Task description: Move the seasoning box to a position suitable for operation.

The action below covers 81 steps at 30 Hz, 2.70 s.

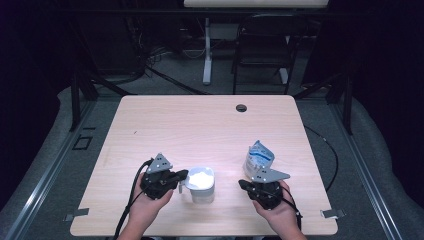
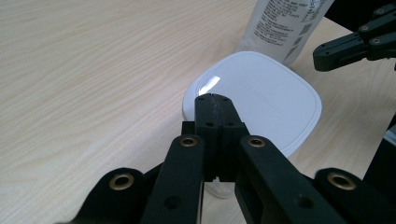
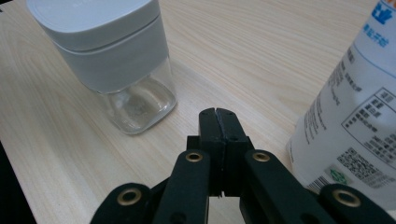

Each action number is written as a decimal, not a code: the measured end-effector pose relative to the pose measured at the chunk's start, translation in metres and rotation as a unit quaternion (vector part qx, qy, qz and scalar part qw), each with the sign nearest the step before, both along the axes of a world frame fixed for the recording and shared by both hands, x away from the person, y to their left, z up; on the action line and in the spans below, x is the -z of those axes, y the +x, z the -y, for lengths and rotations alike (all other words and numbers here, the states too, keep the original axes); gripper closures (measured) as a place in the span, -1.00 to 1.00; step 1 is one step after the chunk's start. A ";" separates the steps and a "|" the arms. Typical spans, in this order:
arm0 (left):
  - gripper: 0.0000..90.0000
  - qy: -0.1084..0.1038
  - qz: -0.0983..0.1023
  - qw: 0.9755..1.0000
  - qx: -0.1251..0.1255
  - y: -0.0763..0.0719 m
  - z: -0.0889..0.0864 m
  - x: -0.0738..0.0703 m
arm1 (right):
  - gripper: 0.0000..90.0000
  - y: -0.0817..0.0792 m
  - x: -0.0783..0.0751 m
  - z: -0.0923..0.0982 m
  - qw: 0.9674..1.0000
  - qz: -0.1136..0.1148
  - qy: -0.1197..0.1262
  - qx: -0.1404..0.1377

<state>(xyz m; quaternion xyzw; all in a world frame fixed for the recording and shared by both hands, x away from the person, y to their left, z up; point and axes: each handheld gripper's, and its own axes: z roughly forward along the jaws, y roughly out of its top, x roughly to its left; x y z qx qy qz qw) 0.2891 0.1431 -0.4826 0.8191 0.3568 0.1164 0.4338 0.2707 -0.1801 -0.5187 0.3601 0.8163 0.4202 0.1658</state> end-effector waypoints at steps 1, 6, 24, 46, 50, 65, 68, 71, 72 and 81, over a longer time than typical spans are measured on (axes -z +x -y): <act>1.00 0.001 -0.004 1.000 0.002 0.000 -0.001 0.000 | 1.00 0.001 -0.001 0.000 1.000 0.000 -0.004 -0.003; 1.00 0.002 -0.003 1.000 0.001 0.000 -0.001 0.000 | 1.00 0.002 -0.004 -0.004 1.000 0.000 -0.006 -0.009; 1.00 0.000 -0.002 1.000 -0.002 0.000 -0.001 0.000 | 1.00 0.008 -0.014 -0.026 0.999 -0.001 0.007 -0.053; 1.00 -0.001 0.000 1.000 -0.005 -0.001 -0.001 0.000 | 1.00 0.010 -0.013 -0.054 0.996 -0.002 0.005 -0.091; 1.00 -0.001 0.000 1.000 -0.006 -0.001 -0.001 0.000 | 1.00 0.010 -0.012 -0.057 0.996 -0.004 0.001 -0.095; 1.00 0.000 -0.001 1.000 -0.005 -0.001 -0.001 0.001 | 1.00 0.010 -0.015 -0.059 0.995 0.000 0.007 -0.096; 1.00 0.000 -0.001 1.000 -0.005 -0.001 -0.001 0.001 | 1.00 0.010 -0.016 -0.060 0.995 0.000 0.006 -0.096; 1.00 0.000 0.002 1.000 -0.008 -0.001 -0.001 0.001 | 1.00 0.010 -0.019 -0.060 0.995 0.002 0.007 -0.097; 1.00 0.000 -0.002 1.000 -0.007 -0.001 -0.002 0.001 | 1.00 0.010 -0.020 -0.061 0.995 0.004 0.009 -0.098; 1.00 0.001 -0.003 1.000 -0.005 -0.001 -0.004 0.001 | 1.00 0.012 -0.024 -0.063 0.995 0.003 0.012 -0.100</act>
